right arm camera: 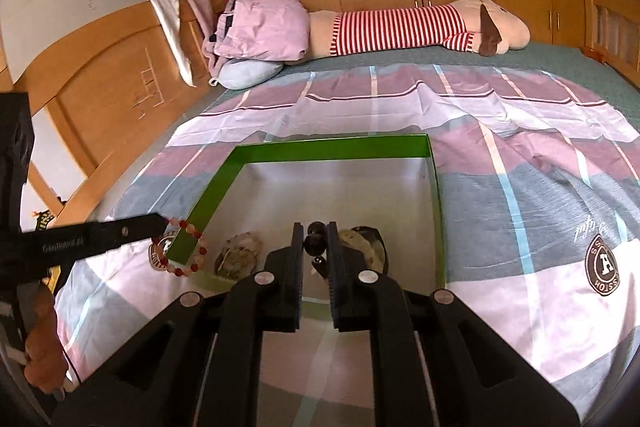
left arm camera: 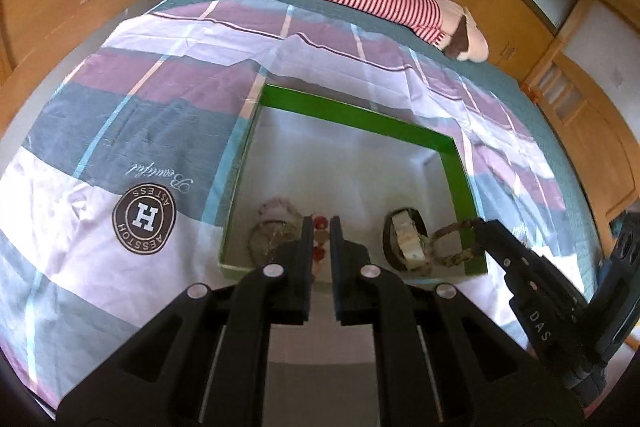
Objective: Organize jewelry
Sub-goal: 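Carry both bead bracelets into the green box and open both tools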
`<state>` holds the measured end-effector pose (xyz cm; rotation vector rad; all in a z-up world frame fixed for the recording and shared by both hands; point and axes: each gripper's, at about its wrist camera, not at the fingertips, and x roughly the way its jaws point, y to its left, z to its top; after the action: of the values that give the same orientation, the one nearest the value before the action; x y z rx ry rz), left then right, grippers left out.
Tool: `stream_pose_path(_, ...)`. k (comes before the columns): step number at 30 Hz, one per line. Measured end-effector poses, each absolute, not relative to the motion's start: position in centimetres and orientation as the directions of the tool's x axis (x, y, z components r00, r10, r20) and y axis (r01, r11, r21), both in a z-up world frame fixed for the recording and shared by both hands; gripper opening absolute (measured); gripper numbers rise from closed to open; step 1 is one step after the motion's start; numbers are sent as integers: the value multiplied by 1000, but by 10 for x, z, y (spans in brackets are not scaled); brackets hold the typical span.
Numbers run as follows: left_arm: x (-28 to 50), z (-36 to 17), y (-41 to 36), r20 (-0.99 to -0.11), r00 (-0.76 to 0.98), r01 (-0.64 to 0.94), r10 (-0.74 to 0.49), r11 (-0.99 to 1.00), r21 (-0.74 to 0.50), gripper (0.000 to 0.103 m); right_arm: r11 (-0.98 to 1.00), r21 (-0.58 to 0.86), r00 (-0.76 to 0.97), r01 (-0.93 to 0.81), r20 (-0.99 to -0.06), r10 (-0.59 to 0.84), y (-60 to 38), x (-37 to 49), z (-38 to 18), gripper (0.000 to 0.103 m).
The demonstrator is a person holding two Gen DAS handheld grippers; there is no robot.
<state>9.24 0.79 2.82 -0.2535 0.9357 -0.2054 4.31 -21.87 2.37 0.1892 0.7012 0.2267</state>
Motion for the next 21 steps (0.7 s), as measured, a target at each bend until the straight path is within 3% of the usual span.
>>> stream_pose_path(9, 113, -1, 5, -816, 528, 25, -236, 965, -262, 8, 966, 224, 705, -132, -663, 250, -211, 63, 8, 11)
stream_pose_path(10, 112, -1, 4, -817, 528, 26, -233, 966, -258, 10, 972, 200, 696, -125, -681, 229, -209, 65, 5, 17)
stream_pose_path(11, 111, 0, 4, -815, 533, 26, -226, 967, -252, 13, 975, 187, 694, -118, -687, 215, -208, 64, 3, 22)
stream_pose_path(13, 109, 3, 4, -811, 543, 28, -220, 969, -244, 29, 973, 204, 690, -107, -690, 220, -210, 62, 3, 46)
stream_pose_path(17, 102, 7, 4, -810, 541, 42, -226, 969, -242, 30, 960, 263, 705, -100, -661, 255, -219, 56, 14, 48)
stream_pose_path(20, 94, 9, 6, -815, 538, 39, -215, 972, -231, 50, 952, 297, 721, -69, -645, 253, -232, 52, 21, 48)
stream_pose_path(21, 88, 11, 9, -816, 539, 35, -210, 973, -228, 60, 947, 319, 725, -44, -642, 250, -242, 50, 23, 53)
